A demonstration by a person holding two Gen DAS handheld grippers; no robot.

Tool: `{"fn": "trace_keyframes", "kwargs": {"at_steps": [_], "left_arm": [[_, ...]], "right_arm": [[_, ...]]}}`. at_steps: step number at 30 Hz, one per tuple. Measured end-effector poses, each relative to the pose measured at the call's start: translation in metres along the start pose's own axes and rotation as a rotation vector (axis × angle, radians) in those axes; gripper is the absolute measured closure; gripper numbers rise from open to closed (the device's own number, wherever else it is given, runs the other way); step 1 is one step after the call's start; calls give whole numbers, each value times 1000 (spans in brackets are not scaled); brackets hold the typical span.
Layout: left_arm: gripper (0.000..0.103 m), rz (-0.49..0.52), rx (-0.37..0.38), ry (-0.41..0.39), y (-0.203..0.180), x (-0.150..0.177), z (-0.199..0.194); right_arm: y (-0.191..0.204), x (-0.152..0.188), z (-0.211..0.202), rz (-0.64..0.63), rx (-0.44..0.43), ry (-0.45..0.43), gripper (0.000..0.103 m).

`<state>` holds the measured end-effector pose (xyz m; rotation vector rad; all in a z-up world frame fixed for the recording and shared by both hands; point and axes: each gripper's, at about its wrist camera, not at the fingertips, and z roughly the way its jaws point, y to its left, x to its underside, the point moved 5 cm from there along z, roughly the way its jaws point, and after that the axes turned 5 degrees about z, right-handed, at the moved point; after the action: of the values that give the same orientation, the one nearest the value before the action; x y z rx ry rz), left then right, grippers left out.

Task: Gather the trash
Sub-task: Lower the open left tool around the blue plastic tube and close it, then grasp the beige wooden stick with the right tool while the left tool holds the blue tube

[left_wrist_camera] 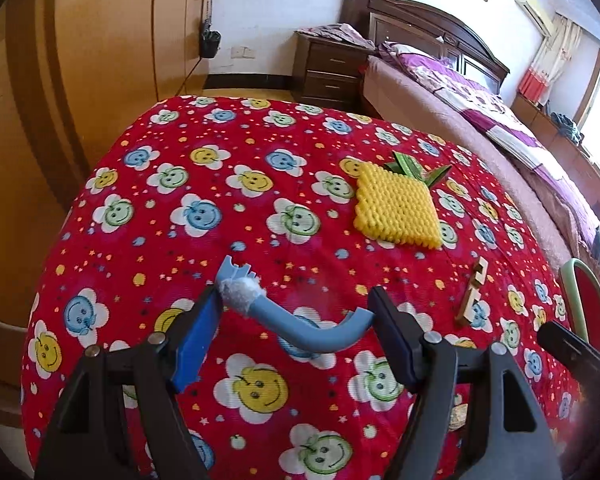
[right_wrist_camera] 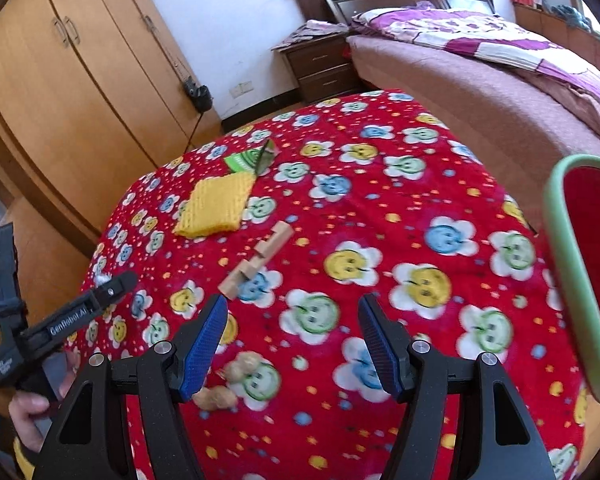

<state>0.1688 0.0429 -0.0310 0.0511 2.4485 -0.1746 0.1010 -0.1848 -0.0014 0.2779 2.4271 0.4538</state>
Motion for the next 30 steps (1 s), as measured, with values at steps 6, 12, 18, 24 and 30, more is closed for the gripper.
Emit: {"fn": "trace_keyframes", "kwargs": {"at_steps": [6,12,18,24,30], "left_arm": [[29,-5,12,-17,3,0,-1],[29,-14,26,-21,1,2,0],[29,-10,22,-22,-2,1,1],[29,-7,32,-24,-4,2,1],[29,-1,41,-31,-9,2,-5]], "right_arm": [[19,-8,18,-13,-24,4,39],[36,-12,43,-36,-42,51,56],[42,-6,66,-48,-26,97,63],[38,-8,71,-77,15,76,83],[31,-8,66,-68,4,69,93]]}}
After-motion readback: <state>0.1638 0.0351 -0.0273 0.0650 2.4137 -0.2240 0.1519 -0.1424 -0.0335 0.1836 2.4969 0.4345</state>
